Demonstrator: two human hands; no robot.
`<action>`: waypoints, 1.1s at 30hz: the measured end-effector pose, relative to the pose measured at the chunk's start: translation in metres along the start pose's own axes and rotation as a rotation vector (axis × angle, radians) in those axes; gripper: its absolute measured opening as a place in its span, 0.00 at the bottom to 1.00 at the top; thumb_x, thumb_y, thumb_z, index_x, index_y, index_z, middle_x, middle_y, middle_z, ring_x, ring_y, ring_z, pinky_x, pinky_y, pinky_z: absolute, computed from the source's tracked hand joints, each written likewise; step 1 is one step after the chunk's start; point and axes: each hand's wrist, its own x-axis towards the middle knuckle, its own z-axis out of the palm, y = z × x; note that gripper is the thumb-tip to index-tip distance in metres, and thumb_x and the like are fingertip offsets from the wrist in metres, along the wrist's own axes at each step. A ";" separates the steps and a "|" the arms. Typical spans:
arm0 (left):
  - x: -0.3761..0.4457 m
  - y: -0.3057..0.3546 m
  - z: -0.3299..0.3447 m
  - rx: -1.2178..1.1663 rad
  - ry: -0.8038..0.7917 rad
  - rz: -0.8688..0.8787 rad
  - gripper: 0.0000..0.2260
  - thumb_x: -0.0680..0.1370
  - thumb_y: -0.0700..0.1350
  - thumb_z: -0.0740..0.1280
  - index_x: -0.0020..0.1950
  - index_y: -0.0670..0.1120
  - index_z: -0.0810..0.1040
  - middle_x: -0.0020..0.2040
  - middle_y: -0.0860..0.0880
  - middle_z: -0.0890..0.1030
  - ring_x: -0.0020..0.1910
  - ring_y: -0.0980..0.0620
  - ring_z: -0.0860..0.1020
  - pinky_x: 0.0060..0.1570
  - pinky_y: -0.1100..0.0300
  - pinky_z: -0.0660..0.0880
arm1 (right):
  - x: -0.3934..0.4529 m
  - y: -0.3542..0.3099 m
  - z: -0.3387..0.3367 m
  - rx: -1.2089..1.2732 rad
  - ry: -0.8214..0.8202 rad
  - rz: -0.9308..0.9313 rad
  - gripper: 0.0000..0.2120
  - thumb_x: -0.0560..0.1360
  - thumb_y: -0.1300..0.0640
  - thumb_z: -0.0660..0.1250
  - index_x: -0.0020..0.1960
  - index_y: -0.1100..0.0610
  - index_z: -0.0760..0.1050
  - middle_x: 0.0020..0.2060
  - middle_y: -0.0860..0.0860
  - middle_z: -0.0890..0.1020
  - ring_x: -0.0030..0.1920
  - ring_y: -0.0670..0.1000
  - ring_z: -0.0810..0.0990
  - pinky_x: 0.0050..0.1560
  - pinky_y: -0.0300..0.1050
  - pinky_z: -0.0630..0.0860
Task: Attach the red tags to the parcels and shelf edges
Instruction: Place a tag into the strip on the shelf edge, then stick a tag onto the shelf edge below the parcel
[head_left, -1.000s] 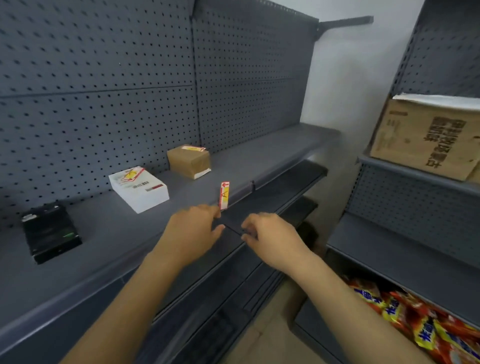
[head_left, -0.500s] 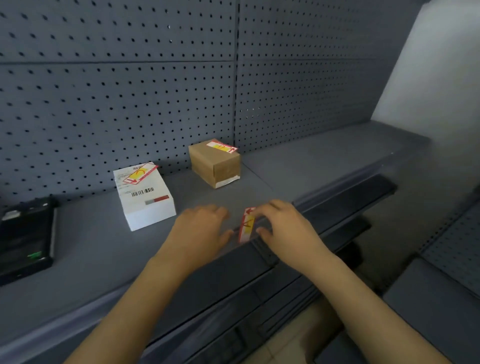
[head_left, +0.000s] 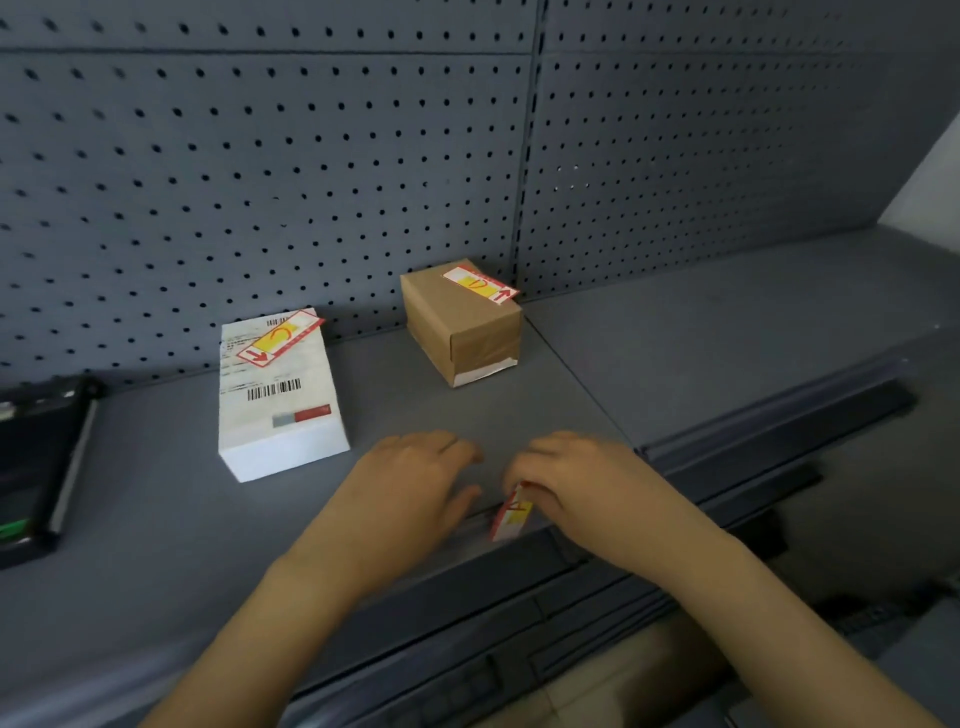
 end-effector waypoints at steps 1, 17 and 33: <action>0.003 0.000 0.000 0.009 0.005 -0.013 0.14 0.77 0.50 0.64 0.61 0.50 0.75 0.57 0.50 0.80 0.55 0.48 0.78 0.54 0.56 0.72 | 0.001 0.003 -0.004 0.018 -0.023 -0.022 0.08 0.78 0.59 0.61 0.54 0.50 0.76 0.50 0.49 0.79 0.52 0.51 0.76 0.45 0.48 0.74; -0.034 0.019 -0.036 0.197 0.192 -0.428 0.11 0.75 0.46 0.68 0.57 0.47 0.77 0.52 0.47 0.82 0.48 0.44 0.80 0.43 0.54 0.75 | 0.038 0.016 -0.034 0.382 0.142 -0.185 0.11 0.76 0.58 0.66 0.56 0.48 0.79 0.49 0.42 0.80 0.46 0.40 0.75 0.47 0.36 0.73; -0.283 0.014 -0.090 0.484 0.129 -1.134 0.11 0.74 0.47 0.67 0.55 0.47 0.78 0.50 0.47 0.83 0.48 0.44 0.81 0.48 0.52 0.76 | 0.067 -0.232 0.013 0.439 -0.047 -0.632 0.03 0.76 0.56 0.66 0.48 0.49 0.77 0.44 0.45 0.82 0.43 0.47 0.80 0.42 0.49 0.80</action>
